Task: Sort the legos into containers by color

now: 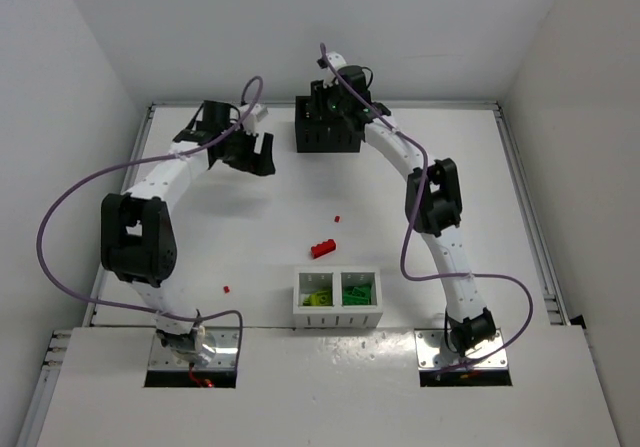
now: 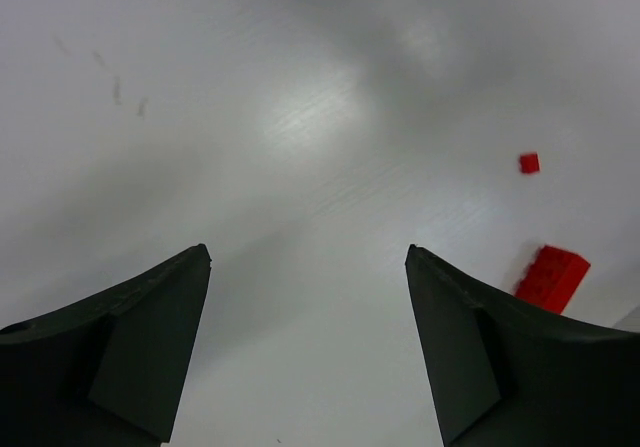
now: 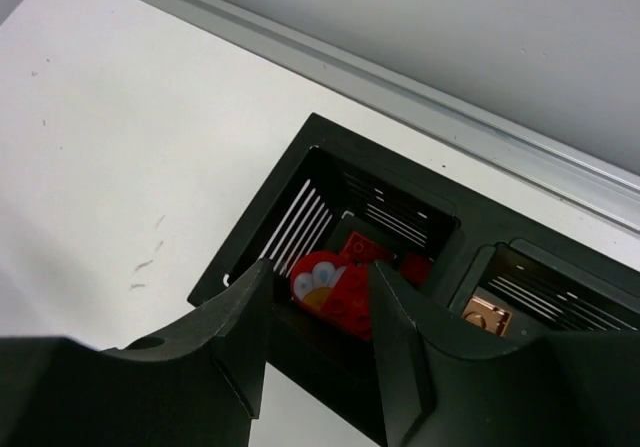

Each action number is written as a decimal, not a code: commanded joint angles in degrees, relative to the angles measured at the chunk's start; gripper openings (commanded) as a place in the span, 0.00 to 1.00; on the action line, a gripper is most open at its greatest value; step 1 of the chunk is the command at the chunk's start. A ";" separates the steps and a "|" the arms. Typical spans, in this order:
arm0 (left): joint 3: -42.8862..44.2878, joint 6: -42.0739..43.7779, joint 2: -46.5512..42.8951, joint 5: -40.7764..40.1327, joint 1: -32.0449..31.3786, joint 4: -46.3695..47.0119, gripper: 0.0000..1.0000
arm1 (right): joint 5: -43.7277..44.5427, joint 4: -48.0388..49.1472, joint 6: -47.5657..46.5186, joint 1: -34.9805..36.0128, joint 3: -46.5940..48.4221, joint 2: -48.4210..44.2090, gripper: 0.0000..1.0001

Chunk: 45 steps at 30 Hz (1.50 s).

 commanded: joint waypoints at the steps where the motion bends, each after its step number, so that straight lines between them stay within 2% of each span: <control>1: -2.02 5.47 -3.29 4.11 -3.12 -2.43 0.84 | 0.45 1.93 -1.89 0.20 -1.31 -4.49 0.43; 3: -3.51 9.60 -3.29 4.90 -6.54 -5.42 0.78 | 0.45 0.27 -3.29 -0.49 -4.64 -9.84 0.43; 5: -3.52 14.16 -3.29 4.90 -10.40 -8.66 0.75 | 2.37 -0.26 -5.13 -1.20 -12.37 -14.41 0.38; 6: -3.52 15.58 -3.29 4.90 -11.64 -9.64 0.75 | 3.77 -0.88 -6.45 -1.72 -18.14 -19.39 0.37; 10: -3.52 21.12 -1.62 7.00 -16.04 -13.86 0.75 | 4.40 -3.34 -11.12 -3.04 -31.54 -30.83 0.35; 14: -2.99 25.34 0.92 10.25 -19.03 -17.64 0.79 | 6.50 -8.87 -11.83 -4.97 -38.93 -36.84 0.44; 16: -2.99 26.49 1.64 10.26 -20.87 -18.87 0.81 | 7.21 -10.38 -11.83 -6.29 -43.32 -38.77 0.53; 17: -2.99 26.49 2.33 10.26 -21.40 -18.88 0.83 | 7.21 -10.38 -11.83 -6.30 -44.90 -39.91 0.63; 18: -2.99 26.49 2.34 10.26 -21.93 -18.88 0.84 | 7.21 -11.60 -12.53 -7.00 -47.44 -41.75 0.66; 22: -2.46 25.27 4.44 9.73 -24.65 -18.18 0.84 | 7.83 -13.19 -13.15 -8.41 -51.41 -44.22 0.71; 29: -2.46 21.22 6.91 7.54 -28.78 -14.23 0.85 | 6.60 -15.03 -13.15 -11.65 -57.65 -45.29 0.71; 34: -2.99 18.50 8.05 5.34 -30.72 -11.85 0.85 | 5.55 -17.84 -13.15 -13.32 -57.66 -45.29 0.71; 37: -4.13 17.00 8.67 4.02 -31.86 -9.83 0.82 | 5.02 -18.99 -13.15 -13.95 -57.66 -45.29 0.70; 45: -5.89 12.96 11.04 -3.61 -33.53 -5.78 0.64 | 3.87 -19.52 -15.16 -15.00 -59.24 -46.34 0.69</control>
